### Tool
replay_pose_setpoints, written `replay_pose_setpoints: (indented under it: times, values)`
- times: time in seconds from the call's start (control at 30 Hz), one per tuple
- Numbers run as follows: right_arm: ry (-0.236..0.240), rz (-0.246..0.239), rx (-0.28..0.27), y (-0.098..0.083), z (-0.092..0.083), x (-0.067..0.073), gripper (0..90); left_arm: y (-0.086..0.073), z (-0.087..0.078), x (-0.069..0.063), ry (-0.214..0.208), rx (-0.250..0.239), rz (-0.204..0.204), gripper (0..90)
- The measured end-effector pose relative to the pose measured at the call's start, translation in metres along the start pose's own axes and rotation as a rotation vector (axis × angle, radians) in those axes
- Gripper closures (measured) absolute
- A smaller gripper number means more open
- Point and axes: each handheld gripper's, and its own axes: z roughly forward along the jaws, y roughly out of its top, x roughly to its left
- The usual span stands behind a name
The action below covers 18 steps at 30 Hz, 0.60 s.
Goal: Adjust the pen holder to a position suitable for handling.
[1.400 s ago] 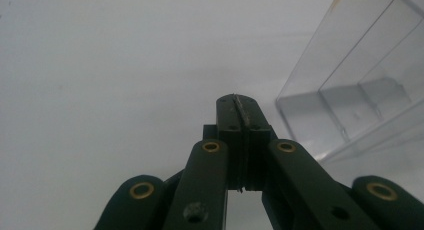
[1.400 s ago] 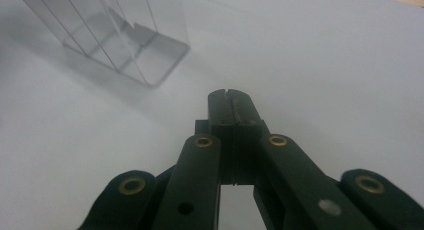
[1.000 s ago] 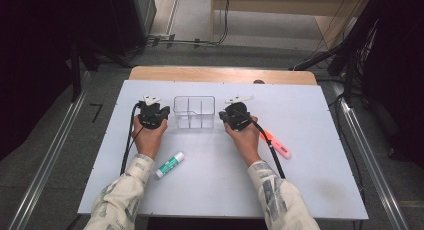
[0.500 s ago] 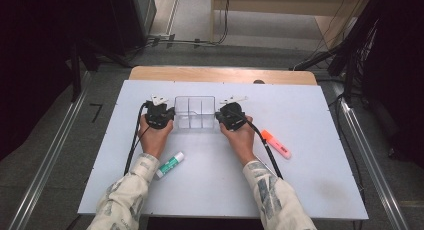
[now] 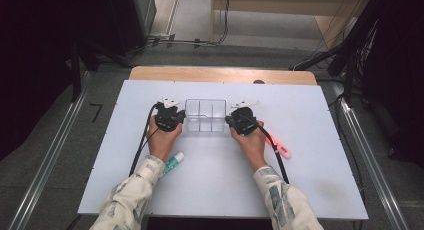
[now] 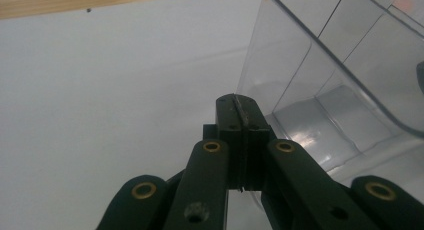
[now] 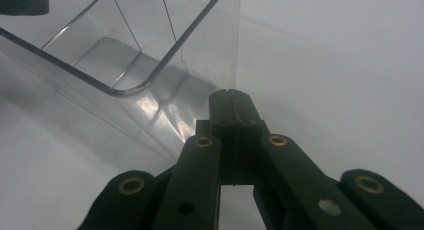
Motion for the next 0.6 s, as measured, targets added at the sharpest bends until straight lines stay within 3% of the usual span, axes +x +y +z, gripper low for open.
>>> replay_pose_setpoints:
  times: [0.13, 0.33, 0.6]
  values:
    - [-0.008, 0.022, -0.001, -0.009, -0.010, -0.010, 88.3, 0.002, 0.003, -0.011, -0.016, 0.004, 0.012, 90.0]
    - [-0.032, 0.036, -0.012, -0.018, -0.028, -0.028, 88.3, 0.007, 0.012, -0.038, -0.045, 0.020, 0.045, 90.0]
    - [-0.048, 0.070, -0.022, -0.026, -0.041, -0.045, 88.3, 0.007, 0.014, -0.058, -0.066, 0.033, 0.036, 90.0]
